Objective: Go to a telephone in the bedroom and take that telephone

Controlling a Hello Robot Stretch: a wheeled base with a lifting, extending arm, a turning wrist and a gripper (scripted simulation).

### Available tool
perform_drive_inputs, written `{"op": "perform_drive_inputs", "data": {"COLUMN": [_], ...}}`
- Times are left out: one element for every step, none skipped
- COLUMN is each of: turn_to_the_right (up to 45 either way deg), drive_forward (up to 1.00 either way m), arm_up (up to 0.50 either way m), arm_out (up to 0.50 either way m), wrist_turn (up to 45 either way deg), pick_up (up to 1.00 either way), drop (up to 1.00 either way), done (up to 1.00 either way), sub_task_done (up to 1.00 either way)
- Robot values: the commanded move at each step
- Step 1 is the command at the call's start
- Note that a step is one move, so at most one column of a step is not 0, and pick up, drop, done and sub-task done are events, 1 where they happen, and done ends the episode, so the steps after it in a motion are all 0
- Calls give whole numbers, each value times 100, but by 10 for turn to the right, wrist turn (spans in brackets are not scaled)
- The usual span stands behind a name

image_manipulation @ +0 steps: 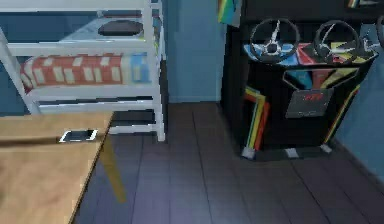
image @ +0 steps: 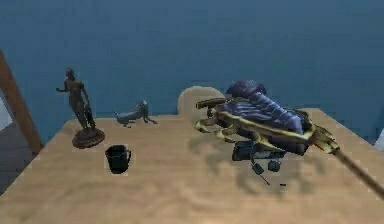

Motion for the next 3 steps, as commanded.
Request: {"op": "perform_drive_inputs", "data": {"turn_to_the_right": [-270, 450, 450], "drive_forward": [0, 0, 0], "arm_up": [0, 0, 0], "arm_out": [0, 0, 0], "wrist_turn": [0, 0, 0], "pick_up": [0, 0, 0], "drop": [0, 0, 0], "done": [0, 0, 0], "sub_task_done": [0, 0, 0]}}
